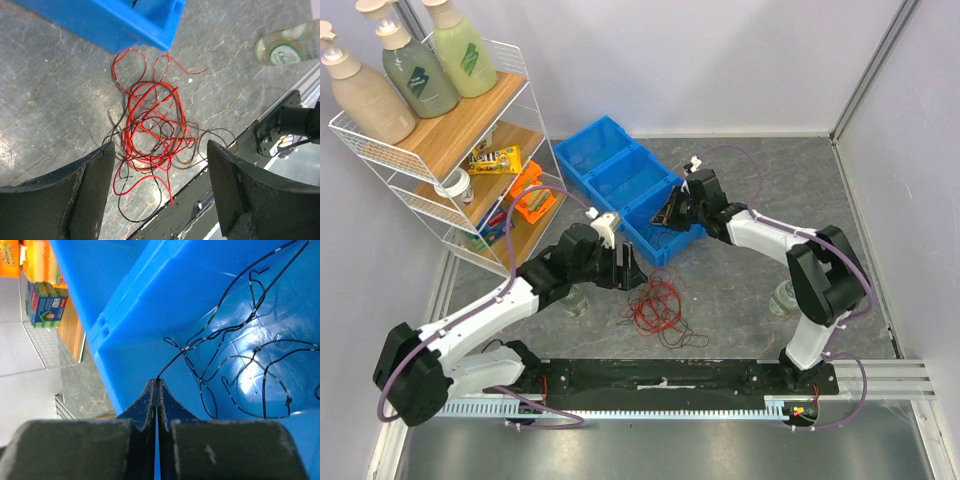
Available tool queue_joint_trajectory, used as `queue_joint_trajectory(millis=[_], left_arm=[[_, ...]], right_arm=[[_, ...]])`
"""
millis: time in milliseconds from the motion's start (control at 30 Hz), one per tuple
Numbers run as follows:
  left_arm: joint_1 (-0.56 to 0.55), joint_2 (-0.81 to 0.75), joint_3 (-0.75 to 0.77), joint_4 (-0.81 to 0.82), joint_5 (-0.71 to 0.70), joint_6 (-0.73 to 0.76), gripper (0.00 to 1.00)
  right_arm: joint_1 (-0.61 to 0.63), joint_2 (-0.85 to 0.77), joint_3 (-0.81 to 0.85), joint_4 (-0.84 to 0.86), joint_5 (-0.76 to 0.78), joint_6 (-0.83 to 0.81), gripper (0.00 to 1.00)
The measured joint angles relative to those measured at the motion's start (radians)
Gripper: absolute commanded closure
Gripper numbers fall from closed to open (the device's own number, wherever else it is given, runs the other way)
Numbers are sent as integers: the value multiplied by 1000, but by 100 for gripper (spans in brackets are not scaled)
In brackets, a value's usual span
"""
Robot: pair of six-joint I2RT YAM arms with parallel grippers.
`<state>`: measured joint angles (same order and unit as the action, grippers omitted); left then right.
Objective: Untangle the cables
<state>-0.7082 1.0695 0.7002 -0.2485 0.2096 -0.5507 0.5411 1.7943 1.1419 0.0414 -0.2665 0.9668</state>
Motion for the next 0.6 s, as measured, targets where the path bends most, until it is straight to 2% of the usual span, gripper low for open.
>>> queue_joint_trajectory(millis=[133,233,300,433,600], left_arm=[[0,74,4,-12,20,2,22],[0,116,4,-13,32,3,27],[0,133,4,-11,35,6,28],[0,158,4,0,51,5,34],[-6,204,4,49,85,4,39]], right_arm=[[0,-95,-14,-60,7,-105,59],[0,-170,-14,-100,10,-186,45],[0,-225,-14,-135,11,-252,41],[4,-332,-43,-178,7,-357,40],[81,-436,-222,-151,-21,-413,40]])
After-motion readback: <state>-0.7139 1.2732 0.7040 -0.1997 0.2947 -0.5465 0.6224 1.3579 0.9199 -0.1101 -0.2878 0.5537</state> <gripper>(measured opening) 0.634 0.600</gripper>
